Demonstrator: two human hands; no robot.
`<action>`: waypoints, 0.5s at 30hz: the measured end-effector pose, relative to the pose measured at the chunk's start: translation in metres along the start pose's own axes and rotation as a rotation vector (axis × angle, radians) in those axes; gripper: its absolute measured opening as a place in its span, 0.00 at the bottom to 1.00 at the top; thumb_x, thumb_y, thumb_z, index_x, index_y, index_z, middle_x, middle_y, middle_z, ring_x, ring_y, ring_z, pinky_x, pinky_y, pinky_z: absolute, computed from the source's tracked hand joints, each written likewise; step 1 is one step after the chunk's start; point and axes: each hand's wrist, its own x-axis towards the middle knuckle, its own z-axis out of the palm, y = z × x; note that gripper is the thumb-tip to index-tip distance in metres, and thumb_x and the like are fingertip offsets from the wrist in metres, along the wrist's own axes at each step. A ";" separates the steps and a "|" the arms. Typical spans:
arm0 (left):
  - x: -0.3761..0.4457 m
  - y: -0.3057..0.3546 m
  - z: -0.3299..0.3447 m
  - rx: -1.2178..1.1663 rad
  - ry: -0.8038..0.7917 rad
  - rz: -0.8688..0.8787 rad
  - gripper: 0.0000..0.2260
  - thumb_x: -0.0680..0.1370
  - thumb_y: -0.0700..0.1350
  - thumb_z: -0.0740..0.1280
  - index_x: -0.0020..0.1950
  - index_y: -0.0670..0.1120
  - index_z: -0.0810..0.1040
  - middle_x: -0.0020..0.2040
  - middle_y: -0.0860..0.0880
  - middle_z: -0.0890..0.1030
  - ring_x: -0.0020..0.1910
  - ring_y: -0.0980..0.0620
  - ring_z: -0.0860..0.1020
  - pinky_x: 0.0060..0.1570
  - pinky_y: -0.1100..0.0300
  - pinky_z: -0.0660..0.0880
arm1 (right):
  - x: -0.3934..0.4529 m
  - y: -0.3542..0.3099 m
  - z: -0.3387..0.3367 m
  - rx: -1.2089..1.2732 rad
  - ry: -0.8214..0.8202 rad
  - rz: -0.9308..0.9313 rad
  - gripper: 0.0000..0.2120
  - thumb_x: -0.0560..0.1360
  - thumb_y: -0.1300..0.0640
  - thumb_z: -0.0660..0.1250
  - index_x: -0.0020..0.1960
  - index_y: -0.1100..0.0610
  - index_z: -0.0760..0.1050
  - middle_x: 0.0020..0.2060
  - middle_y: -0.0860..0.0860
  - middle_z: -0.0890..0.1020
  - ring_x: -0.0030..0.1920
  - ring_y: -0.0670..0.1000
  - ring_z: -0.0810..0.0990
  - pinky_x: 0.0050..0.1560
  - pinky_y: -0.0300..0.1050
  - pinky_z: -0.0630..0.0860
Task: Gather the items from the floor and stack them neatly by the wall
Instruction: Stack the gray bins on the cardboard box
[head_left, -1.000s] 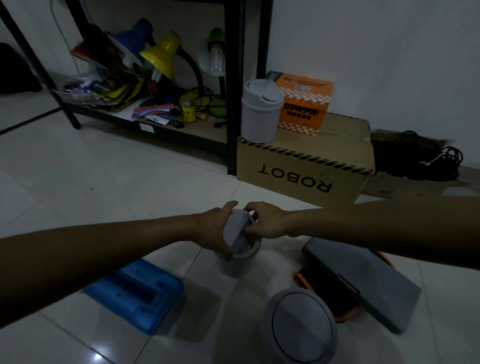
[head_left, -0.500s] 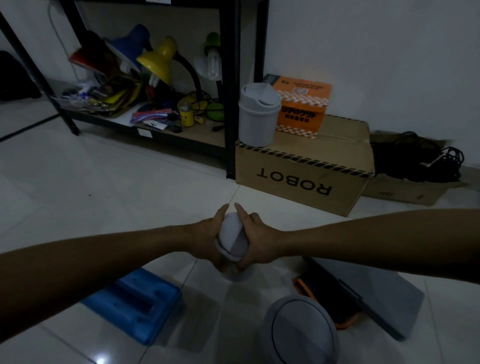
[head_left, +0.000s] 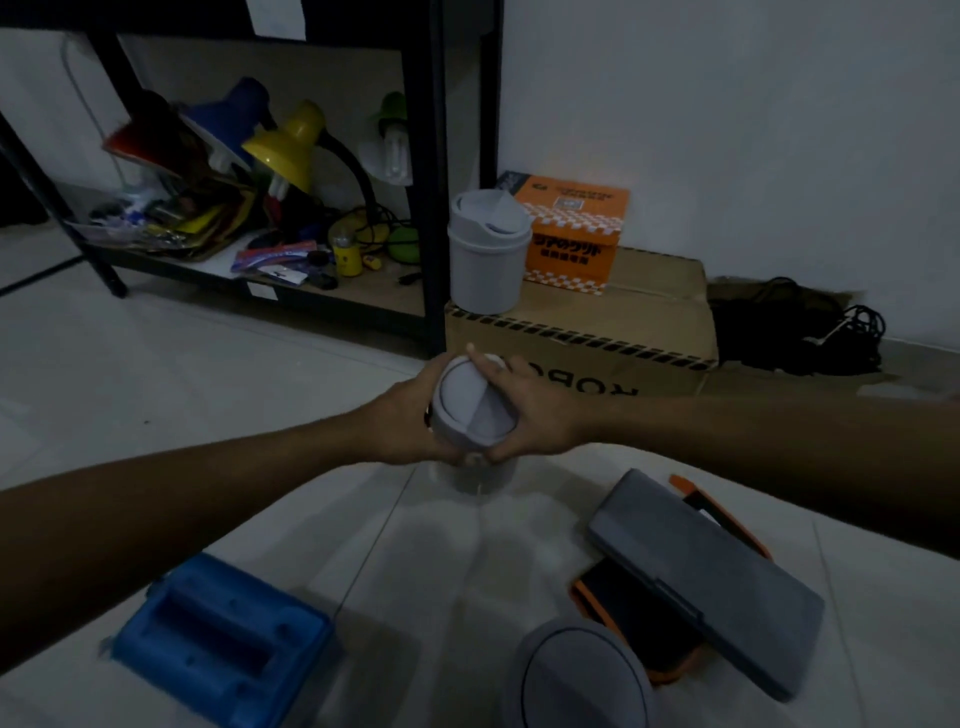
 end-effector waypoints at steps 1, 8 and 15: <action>0.006 0.008 -0.003 -0.014 0.026 0.006 0.51 0.63 0.52 0.83 0.72 0.65 0.49 0.65 0.63 0.66 0.63 0.63 0.69 0.53 0.77 0.70 | 0.000 0.004 -0.010 -0.002 0.019 0.005 0.61 0.69 0.38 0.77 0.79 0.42 0.30 0.76 0.52 0.53 0.74 0.58 0.60 0.67 0.47 0.65; 0.046 0.051 -0.019 -0.098 0.143 0.040 0.51 0.62 0.56 0.82 0.77 0.59 0.55 0.68 0.59 0.68 0.67 0.57 0.70 0.65 0.56 0.73 | -0.009 0.021 -0.070 0.024 0.206 -0.006 0.57 0.67 0.40 0.78 0.82 0.47 0.43 0.75 0.52 0.59 0.73 0.55 0.62 0.71 0.51 0.66; 0.080 0.089 -0.024 -0.170 0.322 0.149 0.41 0.70 0.51 0.79 0.77 0.57 0.60 0.67 0.61 0.69 0.65 0.59 0.69 0.59 0.61 0.72 | -0.018 0.040 -0.122 0.118 0.396 0.009 0.56 0.66 0.45 0.81 0.82 0.51 0.50 0.77 0.50 0.61 0.75 0.50 0.62 0.73 0.47 0.65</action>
